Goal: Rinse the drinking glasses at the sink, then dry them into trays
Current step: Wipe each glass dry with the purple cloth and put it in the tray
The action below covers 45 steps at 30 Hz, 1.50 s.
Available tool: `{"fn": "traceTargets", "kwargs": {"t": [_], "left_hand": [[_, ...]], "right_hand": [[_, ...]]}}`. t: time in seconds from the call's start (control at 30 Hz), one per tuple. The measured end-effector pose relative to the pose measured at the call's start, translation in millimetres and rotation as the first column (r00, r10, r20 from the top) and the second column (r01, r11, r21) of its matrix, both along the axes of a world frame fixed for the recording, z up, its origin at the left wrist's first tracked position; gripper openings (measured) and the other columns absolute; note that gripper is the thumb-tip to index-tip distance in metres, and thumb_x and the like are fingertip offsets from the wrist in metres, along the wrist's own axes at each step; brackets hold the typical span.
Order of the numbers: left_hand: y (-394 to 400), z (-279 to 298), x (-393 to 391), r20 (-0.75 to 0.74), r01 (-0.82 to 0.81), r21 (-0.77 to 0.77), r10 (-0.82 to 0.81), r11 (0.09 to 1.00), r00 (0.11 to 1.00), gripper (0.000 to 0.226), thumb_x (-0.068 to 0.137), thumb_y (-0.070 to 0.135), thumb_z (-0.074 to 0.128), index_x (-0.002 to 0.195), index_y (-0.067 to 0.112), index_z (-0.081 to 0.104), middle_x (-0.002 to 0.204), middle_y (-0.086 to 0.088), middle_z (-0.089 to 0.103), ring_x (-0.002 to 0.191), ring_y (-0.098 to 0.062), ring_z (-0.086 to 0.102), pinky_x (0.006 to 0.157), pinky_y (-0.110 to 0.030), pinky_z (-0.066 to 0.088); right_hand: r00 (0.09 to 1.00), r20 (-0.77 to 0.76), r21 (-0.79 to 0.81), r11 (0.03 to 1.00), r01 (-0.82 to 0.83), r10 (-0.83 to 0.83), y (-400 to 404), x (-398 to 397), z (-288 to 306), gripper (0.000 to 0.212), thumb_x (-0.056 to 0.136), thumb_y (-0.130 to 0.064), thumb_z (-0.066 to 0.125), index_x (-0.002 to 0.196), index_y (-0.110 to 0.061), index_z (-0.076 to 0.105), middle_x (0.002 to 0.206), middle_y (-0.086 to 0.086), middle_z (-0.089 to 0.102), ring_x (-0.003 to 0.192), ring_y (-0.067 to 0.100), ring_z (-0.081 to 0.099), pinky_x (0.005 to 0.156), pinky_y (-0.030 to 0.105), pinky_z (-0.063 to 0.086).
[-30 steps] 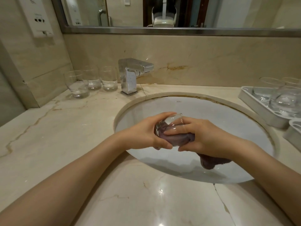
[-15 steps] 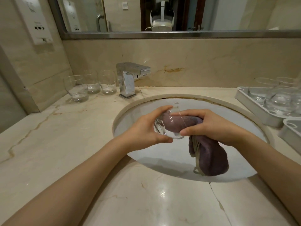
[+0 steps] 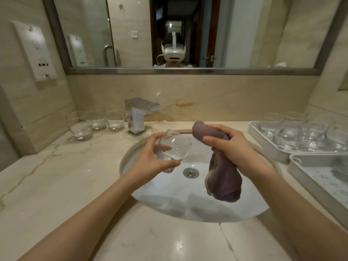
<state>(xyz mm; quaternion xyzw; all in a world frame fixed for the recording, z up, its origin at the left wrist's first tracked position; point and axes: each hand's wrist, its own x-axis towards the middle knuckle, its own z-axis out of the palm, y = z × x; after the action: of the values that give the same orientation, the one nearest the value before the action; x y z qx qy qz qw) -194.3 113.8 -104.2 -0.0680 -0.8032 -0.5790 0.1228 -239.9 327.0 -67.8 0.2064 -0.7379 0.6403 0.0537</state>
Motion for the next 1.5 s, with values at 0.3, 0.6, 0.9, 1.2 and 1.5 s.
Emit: {"fn": "traceTargets", "kwargs": {"t": [0.3, 0.6, 0.9, 1.2, 1.5], "left_hand": [[72, 36, -6, 0.046, 0.148, 0.239, -0.164, 0.96, 0.985, 0.077, 0.068, -0.003, 0.08, 0.127, 0.024, 0.037, 0.114, -0.009, 0.064, 0.102, -0.023, 0.066, 0.088, -0.041, 0.055], [224, 78, -42, -0.037, 0.379, 0.155, -0.379, 0.912, 0.925, 0.073, 0.072, 0.007, 0.081, 0.126, 0.018, 0.034, 0.113, 0.0, 0.049, 0.102, -0.019, 0.061, 0.091, -0.036, 0.053], [301, 38, -67, 0.03, 0.393, -0.048, -0.392, 0.918, 0.919, 0.08, 0.067, 0.017, 0.086, 0.129, 0.012, 0.035, 0.119, -0.003, 0.046, 0.109, -0.022, 0.055, 0.094, -0.034, 0.05], [307, 17, -74, 0.007, 0.253, -0.387, -0.271, 0.887, 0.962, 0.088, 0.064, 0.045, 0.085, 0.135, 0.015, 0.042, 0.121, 0.004, 0.057, 0.117, -0.016, 0.051, 0.099, -0.038, 0.044], [290, 32, -67, -0.013, 0.214, -0.721, -0.321, 0.659, 0.947, 0.09, 0.079, 0.049, 0.071, 0.149, 0.017, 0.025, 0.146, -0.008, 0.038, 0.134, -0.028, 0.033, 0.11, -0.042, 0.032]], "right_hand": [[0.968, -0.174, 0.175, 0.961, 0.213, -0.182, 63, 57, 33, 0.036, 0.075, -0.012, 0.079, 0.091, -0.042, 0.068, 0.096, -0.026, 0.068, 0.091, -0.013, 0.061, 0.081, 0.003, 0.042], [0.836, -0.296, 0.388, 0.741, 0.548, -0.463, 185, 87, 92, 0.033, 0.077, -0.018, 0.078, 0.101, -0.038, 0.068, 0.099, -0.022, 0.066, 0.089, -0.01, 0.059, 0.072, -0.001, 0.039], [0.728, -0.26, 0.573, 0.505, 0.645, -0.634, 248, 72, 51, 0.038, 0.077, -0.024, 0.078, 0.113, -0.031, 0.069, 0.118, -0.004, 0.066, 0.111, 0.016, 0.057, 0.092, 0.028, 0.042], [0.724, -0.325, 0.685, 0.377, 0.623, -0.608, 253, 60, 38, 0.039, 0.08, -0.027, 0.073, 0.117, -0.033, 0.067, 0.118, -0.006, 0.065, 0.109, 0.015, 0.054, 0.077, 0.022, 0.032], [0.628, -0.458, 0.64, 0.256, 0.724, -0.629, 241, 64, 46, 0.041, 0.084, -0.031, 0.068, 0.124, -0.031, 0.062, 0.121, 0.001, 0.059, 0.109, 0.023, 0.054, 0.088, 0.034, 0.041]]}}
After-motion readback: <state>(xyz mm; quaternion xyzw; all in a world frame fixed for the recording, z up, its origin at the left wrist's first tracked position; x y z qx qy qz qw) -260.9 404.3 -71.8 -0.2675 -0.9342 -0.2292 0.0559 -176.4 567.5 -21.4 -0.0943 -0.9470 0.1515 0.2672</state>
